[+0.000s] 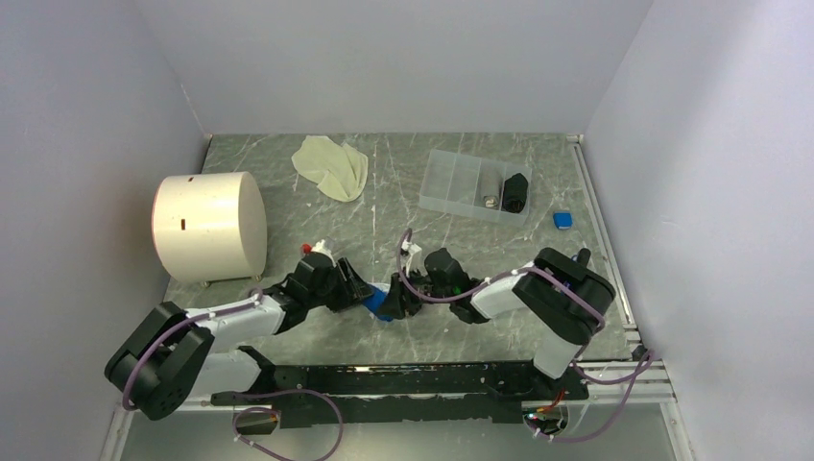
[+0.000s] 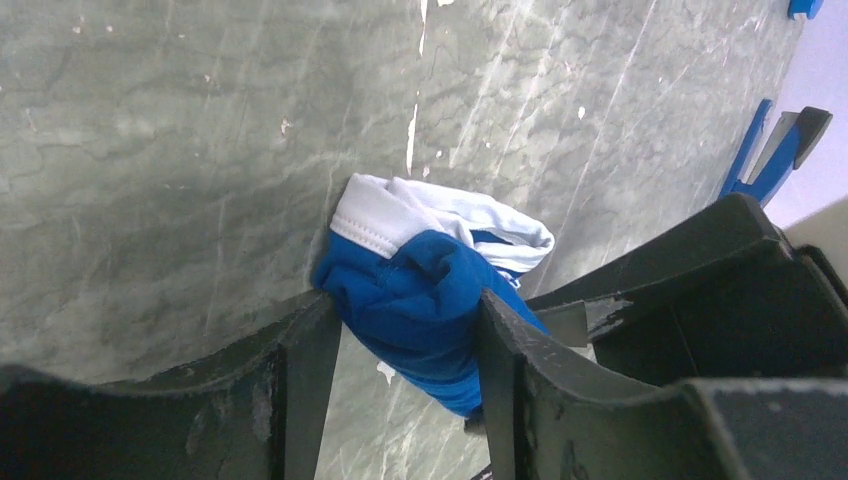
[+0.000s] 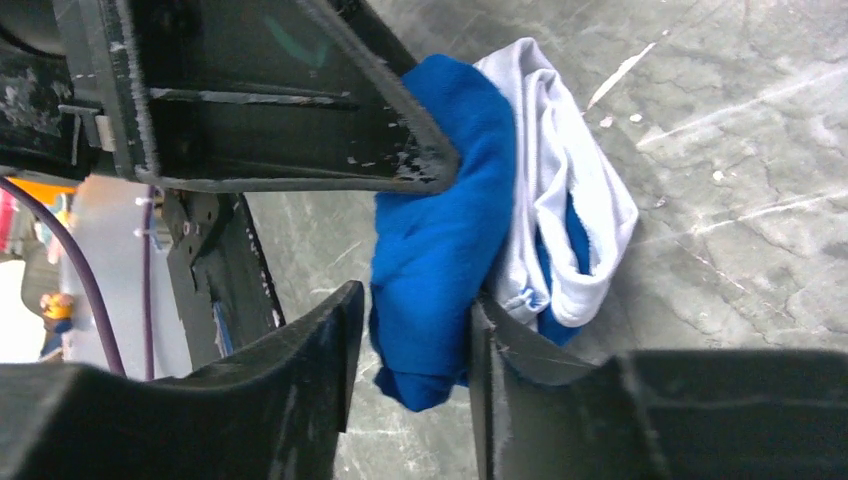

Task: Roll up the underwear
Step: Roll the underwear to the center of the board.

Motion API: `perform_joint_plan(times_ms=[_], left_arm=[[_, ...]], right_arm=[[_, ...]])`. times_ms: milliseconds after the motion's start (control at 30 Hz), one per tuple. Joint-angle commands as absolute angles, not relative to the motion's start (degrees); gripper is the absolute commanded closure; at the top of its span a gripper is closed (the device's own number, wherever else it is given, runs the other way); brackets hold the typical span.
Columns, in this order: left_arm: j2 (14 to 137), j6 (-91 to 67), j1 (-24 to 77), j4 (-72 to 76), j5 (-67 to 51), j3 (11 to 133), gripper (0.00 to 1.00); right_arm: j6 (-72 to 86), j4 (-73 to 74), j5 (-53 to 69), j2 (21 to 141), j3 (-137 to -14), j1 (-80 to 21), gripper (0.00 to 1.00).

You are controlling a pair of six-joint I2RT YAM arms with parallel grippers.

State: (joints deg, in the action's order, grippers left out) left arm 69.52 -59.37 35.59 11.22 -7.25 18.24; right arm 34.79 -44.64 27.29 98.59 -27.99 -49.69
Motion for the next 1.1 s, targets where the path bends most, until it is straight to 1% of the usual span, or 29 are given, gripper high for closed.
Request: perform_joint_plan(times_ms=[0,67,100,267,400,567,667,700,733,833,967,1067], left_arm=[[72.18,-57.46,36.40,6.09,-3.08,18.02,0.46],[72.27,-57.04,36.69,6.04,-2.88,17.86,0.48],[72.33,-56.82,36.79,6.11,-2.94,17.89,0.49],[73.93,-55.75,37.23,5.48,-3.34,19.11,0.52],[75.32,-55.37,37.62,3.97,-3.17,20.59,0.54],[76.30,-55.55,37.78,3.26,-3.37,21.37,0.54],[76.50,-55.53,37.71,2.92,-3.82,21.73,0.54],[76.43,-55.54,37.75,2.78,-3.98,21.73,0.54],[76.15,-55.50,37.74,2.73,-4.20,21.82,0.54],[74.92,-55.69,37.72,1.21,-3.77,22.39,0.51],[74.43,-55.11,37.77,-1.99,-3.14,23.68,0.46],[74.00,-54.92,37.71,-1.60,-3.96,23.97,0.42]], right_arm=[[23.50,-24.57,22.18,93.32,-32.40,-49.73,0.49],[19.75,-18.24,19.49,91.27,-34.94,-49.87,0.39],[18.06,-15.41,18.09,90.06,-35.83,-49.96,0.36],[11.68,-8.29,7.93,83.47,-38.50,-52.51,0.33],[8.10,-7.39,2.48,81.66,-40.15,-56.01,0.39],[5.51,-8.77,2.51,83.95,-42.79,-60.63,0.48],[5.59,-8.24,0.88,87.10,-44.43,-61.34,0.58],[5.92,-7.84,0.24,88.31,-44.69,-61.35,0.65],[6.39,-7.68,-1.02,89.12,-44.54,-61.35,0.69],[7.04,-8.15,-1.47,90.17,-42.62,-61.26,0.76],[8.89,-10.53,-0.35,89.85,-38.57,-60.71,0.81],[10.71,-13.71,4.70,90.03,-35.52,-57.28,0.82]])
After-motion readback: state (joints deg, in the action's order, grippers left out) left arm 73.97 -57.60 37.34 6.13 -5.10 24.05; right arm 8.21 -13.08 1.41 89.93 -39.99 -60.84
